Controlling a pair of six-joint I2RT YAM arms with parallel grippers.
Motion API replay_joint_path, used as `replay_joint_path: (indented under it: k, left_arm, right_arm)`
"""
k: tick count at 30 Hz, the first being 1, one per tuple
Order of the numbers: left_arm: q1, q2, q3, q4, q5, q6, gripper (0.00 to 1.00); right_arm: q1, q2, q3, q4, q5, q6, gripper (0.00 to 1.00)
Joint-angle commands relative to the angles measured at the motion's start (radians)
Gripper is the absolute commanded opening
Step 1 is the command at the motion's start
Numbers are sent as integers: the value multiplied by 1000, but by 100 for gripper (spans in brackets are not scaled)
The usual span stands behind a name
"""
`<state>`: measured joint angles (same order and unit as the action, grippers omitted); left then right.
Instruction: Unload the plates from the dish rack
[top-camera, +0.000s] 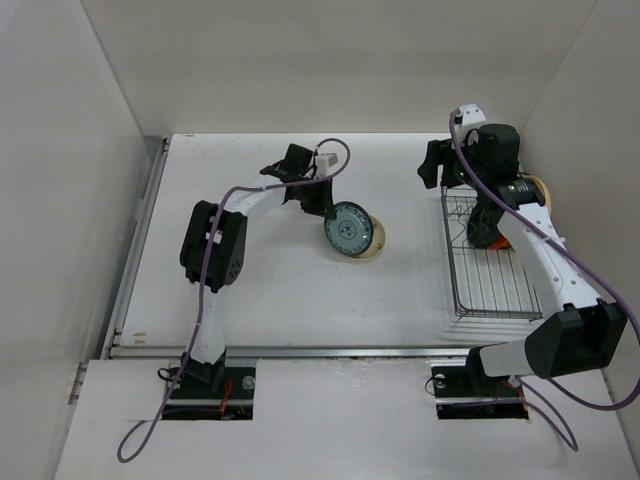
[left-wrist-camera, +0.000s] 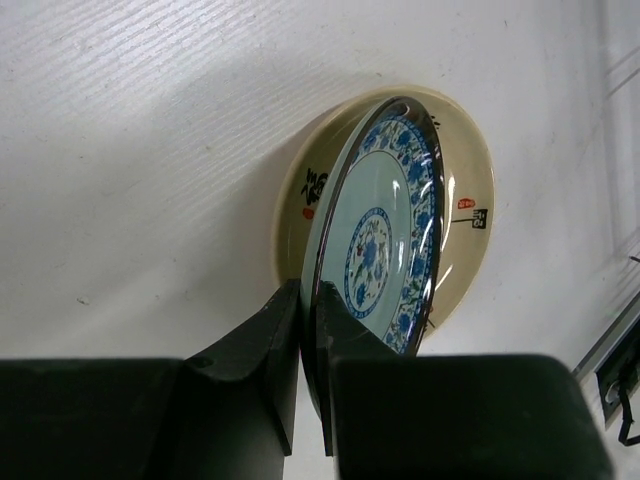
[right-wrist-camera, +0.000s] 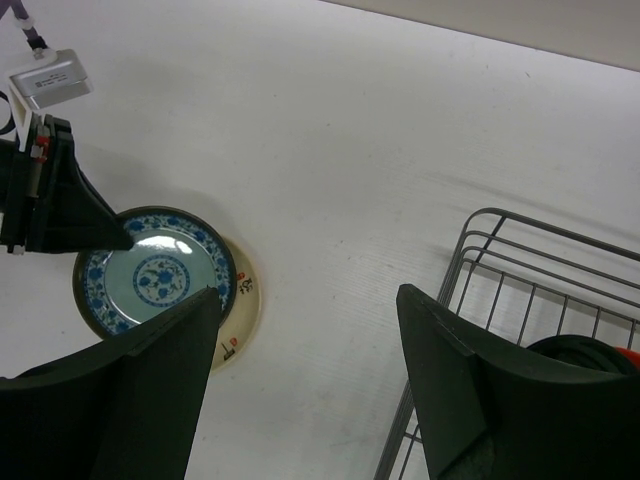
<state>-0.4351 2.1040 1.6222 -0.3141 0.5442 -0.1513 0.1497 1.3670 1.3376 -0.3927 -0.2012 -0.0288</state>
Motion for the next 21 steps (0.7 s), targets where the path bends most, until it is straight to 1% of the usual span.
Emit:
replay_joint_path:
  k: [1,2,5,10,11,12,21]
  left_arm:
    - [-1,2,42,9,-1,-5,1]
    - [-1,2,51,9,-1,-5,5]
    - [-1,11,51,9,10,-5,6]
    - [-1,21,51,0,10,-5,14]
    - [-1,21,51,0,10,-5,20]
    - [-1,21,62,0,10,-5,22]
    - [-10,21,62,-19,-26,-14,32]
  right_arm:
    - [-9,-40,-2,12,-17,3,77]
    - [-9,-40,-2,12,-17,3,77]
    - [-9,-40,-2,12,-17,3,77]
    - [-9,-40,-2,12,-17,-6,77]
    - [-9,-40,-2,12,-17,-6,77]
    - [-9,-31,-2,12,-17,-6,77]
    - [-27,-31,-2,12,-17,-6,77]
